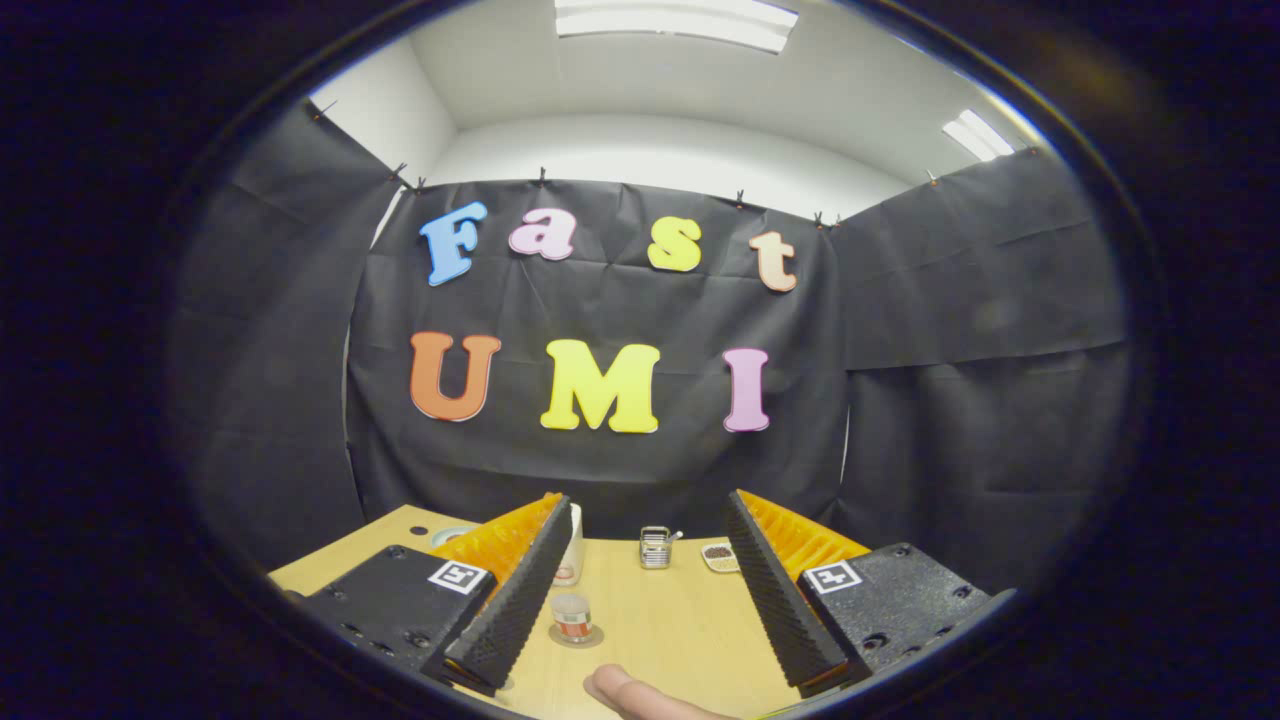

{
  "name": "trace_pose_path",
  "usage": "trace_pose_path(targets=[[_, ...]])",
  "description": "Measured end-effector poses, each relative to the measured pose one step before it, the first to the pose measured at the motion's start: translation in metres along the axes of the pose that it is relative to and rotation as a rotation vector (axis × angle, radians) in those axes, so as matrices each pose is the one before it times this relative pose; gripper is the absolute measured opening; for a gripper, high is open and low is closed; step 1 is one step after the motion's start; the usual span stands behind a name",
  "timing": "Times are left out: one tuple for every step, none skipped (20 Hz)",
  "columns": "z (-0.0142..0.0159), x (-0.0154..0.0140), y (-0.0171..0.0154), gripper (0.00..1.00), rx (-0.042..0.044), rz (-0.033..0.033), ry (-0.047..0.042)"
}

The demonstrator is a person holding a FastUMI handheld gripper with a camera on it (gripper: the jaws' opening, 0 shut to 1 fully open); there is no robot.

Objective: Take the bottle from table, then pour the juice into the cup, finally place the bottle on the coaster

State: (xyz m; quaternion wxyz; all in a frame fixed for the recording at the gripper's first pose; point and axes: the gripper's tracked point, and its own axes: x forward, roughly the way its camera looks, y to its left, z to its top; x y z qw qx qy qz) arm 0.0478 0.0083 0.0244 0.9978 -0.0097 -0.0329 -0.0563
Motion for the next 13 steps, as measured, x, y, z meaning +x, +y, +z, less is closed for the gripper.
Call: trace_pose_path(targets=[[0.00117,-0.00284,-0.004,0.99,0.00552,-0.0085,0.00575],[0.00089,-0.00198,-0.00371,0.99,0.00187,-0.00473,0.00935],[0.00056,-0.00162,-0.00205,0.99,0.00222,-0.00264,0.0103],[0.00108,0.00028,-0.00053,0.99,0.00257,0.00422,0.00925],[0.00069,-0.00075,0.00008,0.99,0.00384,0.00465,0.00672],[0.00111,-0.00037,-0.00158,0.99,0.00419,0.00087,0.00351],[0.00187,-0.00015,-0.0024,0.99,0.00209,-0.00122,-0.00175],[0.00159,-0.00017,-0.00213,0.99,-0.00276,-0.00179,-0.00466],[-0.00174,0.00039,-0.00202,0.99,-0.00543,-0.00438,-0.00032],[-0.00061,-0.00075,-0.00061,0.99,-0.00349,-0.00173,-0.00045],[-0.00053,-0.00064,0.00077,0.99,-0.00331,0.00224,0.00298],[-0.00038,0.00004,0.00129,0.99,-0.00189,0.00347,0.00241],[-0.00142,-0.00055,0.00063,0.99,-0.00434,0.00225,0.00527]])
